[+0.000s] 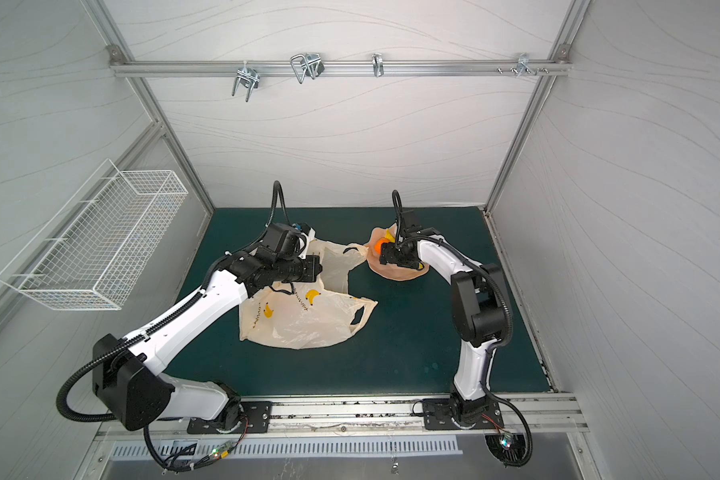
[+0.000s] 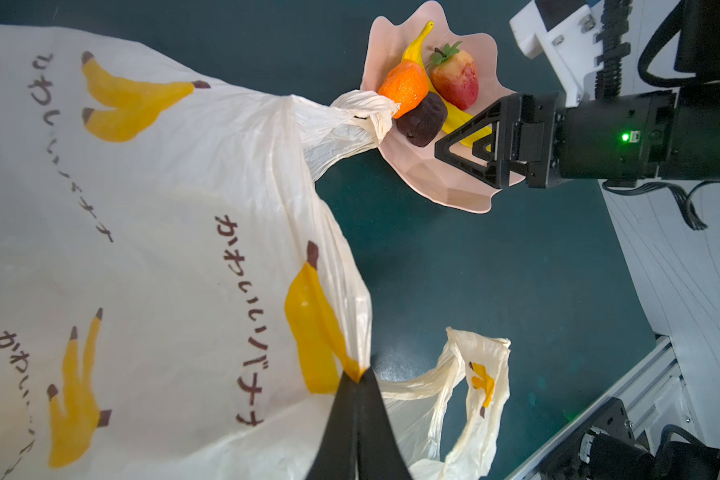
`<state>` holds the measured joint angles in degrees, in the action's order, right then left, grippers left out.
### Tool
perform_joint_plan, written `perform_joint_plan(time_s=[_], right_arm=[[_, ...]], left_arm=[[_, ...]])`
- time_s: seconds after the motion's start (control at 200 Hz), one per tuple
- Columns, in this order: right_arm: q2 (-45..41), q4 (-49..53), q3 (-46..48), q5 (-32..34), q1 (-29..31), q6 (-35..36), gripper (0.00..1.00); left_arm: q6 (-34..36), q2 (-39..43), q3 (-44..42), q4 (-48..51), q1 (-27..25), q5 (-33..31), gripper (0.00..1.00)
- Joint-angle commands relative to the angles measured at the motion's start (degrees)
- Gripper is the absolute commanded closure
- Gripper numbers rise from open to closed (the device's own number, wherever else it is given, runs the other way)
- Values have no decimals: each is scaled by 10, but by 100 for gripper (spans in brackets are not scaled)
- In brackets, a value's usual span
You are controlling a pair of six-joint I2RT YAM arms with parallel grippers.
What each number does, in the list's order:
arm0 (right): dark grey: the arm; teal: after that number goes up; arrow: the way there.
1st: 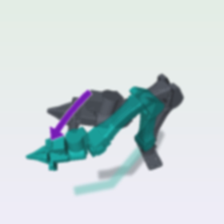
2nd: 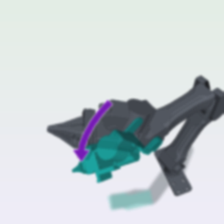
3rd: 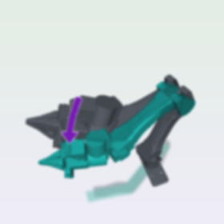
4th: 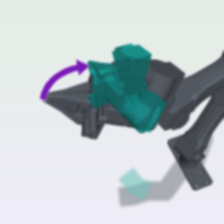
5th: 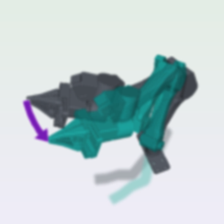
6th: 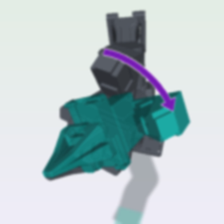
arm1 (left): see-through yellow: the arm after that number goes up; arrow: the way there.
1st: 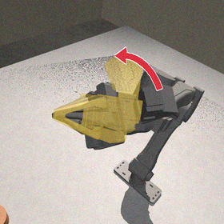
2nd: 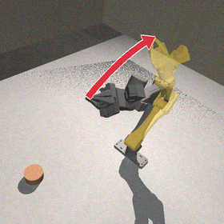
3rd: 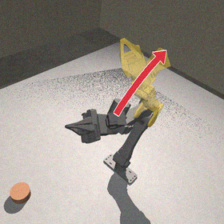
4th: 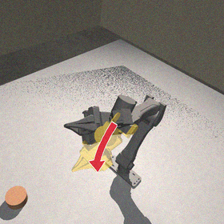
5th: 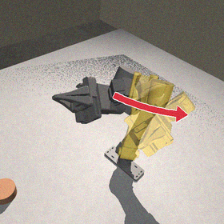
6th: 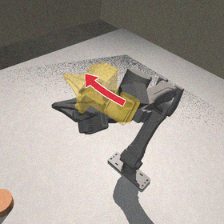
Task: Place the fruits into the plastic bag
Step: 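Lower the right gripper into the pink bowl and close on the dark plum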
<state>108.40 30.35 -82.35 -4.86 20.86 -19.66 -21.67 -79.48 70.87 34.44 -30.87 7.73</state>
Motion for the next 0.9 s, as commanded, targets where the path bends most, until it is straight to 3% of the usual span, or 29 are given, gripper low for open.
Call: perform_joint_plan(time_s=[0.0, 0.895], right_arm=[[23, 2, -26, 5, -8, 5, 18], [156, 23, -139, 2, -15, -20, 18]], left_arm=[[3, 3, 19, -5, -2, -1, 100], [2, 10, 31, 9, -2, -4, 100]])
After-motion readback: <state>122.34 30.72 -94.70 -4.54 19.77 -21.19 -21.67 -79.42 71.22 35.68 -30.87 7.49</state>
